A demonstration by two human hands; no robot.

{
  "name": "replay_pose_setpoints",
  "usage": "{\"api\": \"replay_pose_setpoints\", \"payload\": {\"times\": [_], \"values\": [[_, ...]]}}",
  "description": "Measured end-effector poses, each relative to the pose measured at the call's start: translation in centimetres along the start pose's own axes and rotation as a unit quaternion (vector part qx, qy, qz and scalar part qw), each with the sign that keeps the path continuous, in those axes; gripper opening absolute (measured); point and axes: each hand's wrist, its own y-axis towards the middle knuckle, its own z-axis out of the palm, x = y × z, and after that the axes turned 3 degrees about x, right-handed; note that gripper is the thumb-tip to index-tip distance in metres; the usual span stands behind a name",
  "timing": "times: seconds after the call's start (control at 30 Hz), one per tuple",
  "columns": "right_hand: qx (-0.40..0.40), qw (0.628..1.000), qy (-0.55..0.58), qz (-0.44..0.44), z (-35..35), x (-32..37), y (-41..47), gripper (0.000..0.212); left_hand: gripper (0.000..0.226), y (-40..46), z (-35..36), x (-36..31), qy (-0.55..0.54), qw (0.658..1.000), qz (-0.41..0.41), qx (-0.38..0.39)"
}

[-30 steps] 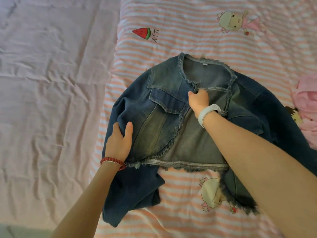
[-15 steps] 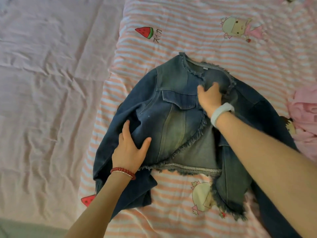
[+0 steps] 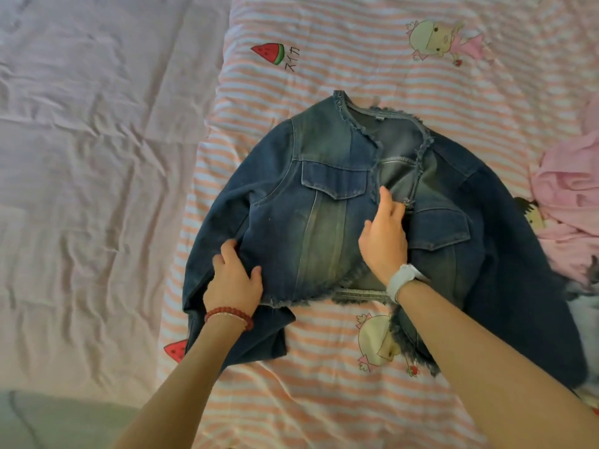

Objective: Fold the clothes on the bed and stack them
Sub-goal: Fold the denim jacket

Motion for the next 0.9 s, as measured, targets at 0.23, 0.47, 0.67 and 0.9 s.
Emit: {"api": "replay_pose_setpoints", "payload": {"times": [0.23, 0.47, 0.67, 0.9], "values": [[0.033, 0.965, -0.173, -0.193, -0.8, -2.2, -4.3, 0.042, 0.063, -1.5, 3.2, -1.1, 0.31, 0.903, 0.297, 0.004], [0.042, 0.977, -0.2, -0.059, -5.6, -8.1, -2.3, 0.051, 0.044, 0.2, 4.0, -5.1, 0.306, 0.92, 0.238, 0.047], [0.11, 0.937, -0.321, -0.088, -8.0, -13.2, -0.3, 0.073, 0.039, 0.6, 5.9, -11.6, 0.098, 0.937, 0.327, 0.076], [0.061, 0.961, -0.269, -0.038, -9.1, -16.4, -0.1, 0.079, 0.061, -0.6, 11.2, -16.2, 0.192, 0.878, 0.422, 0.117]]}}
